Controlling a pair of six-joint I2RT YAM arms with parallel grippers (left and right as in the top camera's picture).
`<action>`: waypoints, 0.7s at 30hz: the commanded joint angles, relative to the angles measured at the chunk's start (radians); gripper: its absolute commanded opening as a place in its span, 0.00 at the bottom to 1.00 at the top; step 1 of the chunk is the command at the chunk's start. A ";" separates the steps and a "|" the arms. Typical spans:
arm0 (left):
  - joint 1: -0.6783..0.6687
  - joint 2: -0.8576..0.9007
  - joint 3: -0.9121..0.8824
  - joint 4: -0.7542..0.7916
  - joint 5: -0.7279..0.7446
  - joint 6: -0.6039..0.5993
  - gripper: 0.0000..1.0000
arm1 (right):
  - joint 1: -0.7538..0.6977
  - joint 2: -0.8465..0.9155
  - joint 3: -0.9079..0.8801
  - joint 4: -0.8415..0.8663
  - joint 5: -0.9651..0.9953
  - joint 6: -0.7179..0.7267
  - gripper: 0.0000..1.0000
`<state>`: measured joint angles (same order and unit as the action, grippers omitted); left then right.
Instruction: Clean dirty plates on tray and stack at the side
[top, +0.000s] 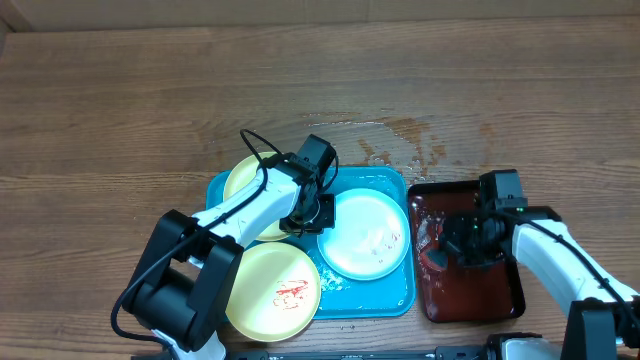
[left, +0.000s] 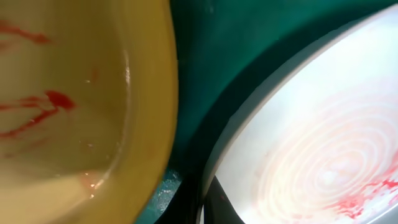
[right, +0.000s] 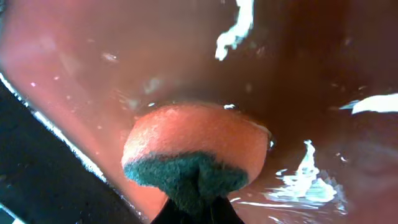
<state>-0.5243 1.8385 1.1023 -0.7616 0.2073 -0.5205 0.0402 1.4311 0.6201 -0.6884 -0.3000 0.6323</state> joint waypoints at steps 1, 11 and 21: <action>-0.005 0.032 0.032 0.015 -0.049 -0.067 0.04 | 0.004 -0.014 -0.024 0.023 -0.016 0.064 0.04; -0.006 0.032 0.033 0.018 -0.023 -0.078 0.04 | 0.004 -0.019 0.157 -0.182 -0.032 -0.217 0.04; -0.006 0.032 0.033 0.015 -0.003 -0.058 0.04 | 0.036 -0.029 0.470 -0.407 -0.100 -0.587 0.04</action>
<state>-0.5240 1.8465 1.1183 -0.7532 0.1875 -0.5709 0.0460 1.4239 1.0431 -1.0698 -0.3256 0.2527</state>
